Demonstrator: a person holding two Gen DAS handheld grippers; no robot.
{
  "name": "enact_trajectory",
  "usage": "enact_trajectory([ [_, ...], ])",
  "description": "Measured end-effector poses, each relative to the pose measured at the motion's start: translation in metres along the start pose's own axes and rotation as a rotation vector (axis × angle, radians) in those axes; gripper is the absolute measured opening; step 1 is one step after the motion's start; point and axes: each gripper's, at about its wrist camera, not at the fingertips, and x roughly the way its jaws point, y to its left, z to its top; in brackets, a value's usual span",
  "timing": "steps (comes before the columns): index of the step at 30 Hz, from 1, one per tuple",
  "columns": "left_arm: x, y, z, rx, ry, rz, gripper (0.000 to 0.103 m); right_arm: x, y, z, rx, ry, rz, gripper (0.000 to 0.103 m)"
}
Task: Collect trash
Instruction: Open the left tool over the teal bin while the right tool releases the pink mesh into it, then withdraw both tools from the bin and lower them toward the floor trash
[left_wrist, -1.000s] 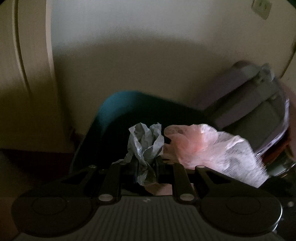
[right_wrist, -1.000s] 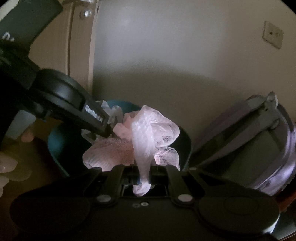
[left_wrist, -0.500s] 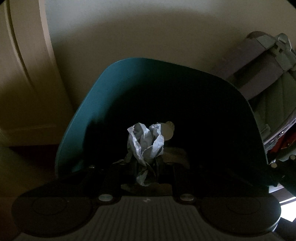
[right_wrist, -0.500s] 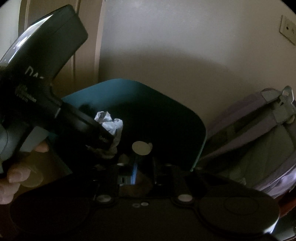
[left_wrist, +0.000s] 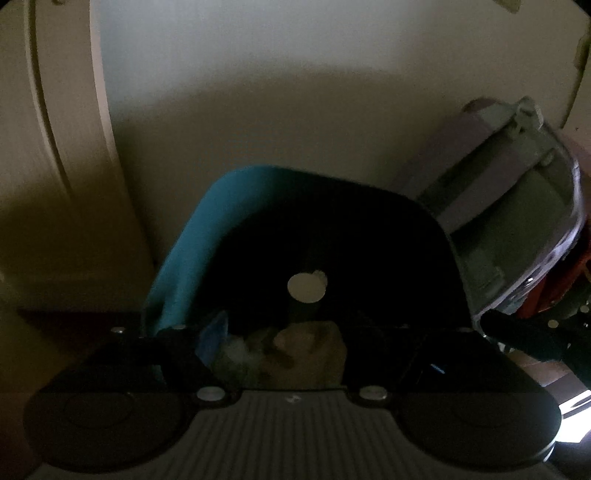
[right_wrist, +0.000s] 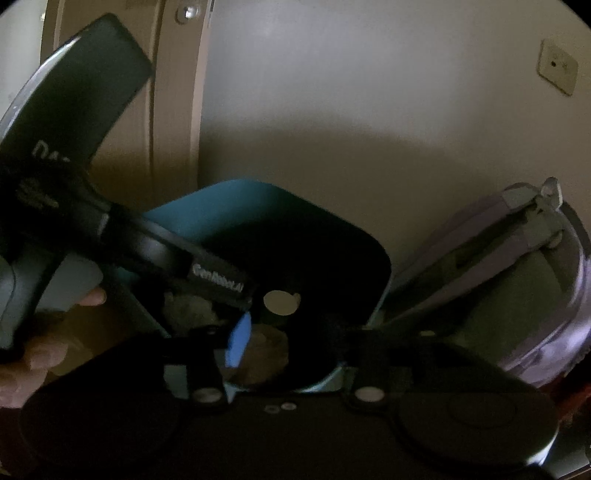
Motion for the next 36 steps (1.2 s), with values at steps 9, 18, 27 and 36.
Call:
enact_trajectory([
  [9, -0.057, -0.006, -0.014, 0.049, -0.057, -0.01, 0.077, -0.056, -0.007, -0.012, 0.041, -0.056, 0.016, 0.06],
  [18, -0.127, -0.011, -0.055, 0.063, -0.102, -0.017, 0.077, -0.127, -0.002, -0.04, 0.096, -0.133, 0.063, 0.068],
  [27, -0.176, -0.019, -0.112, 0.103, -0.128, -0.012, 0.08, -0.182, 0.009, -0.089, 0.143, -0.169, 0.106, 0.079],
  [36, -0.186, -0.018, -0.175, 0.134, -0.121, 0.03, 0.084, -0.196, 0.021, -0.144, 0.178, -0.168, 0.143, 0.098],
])
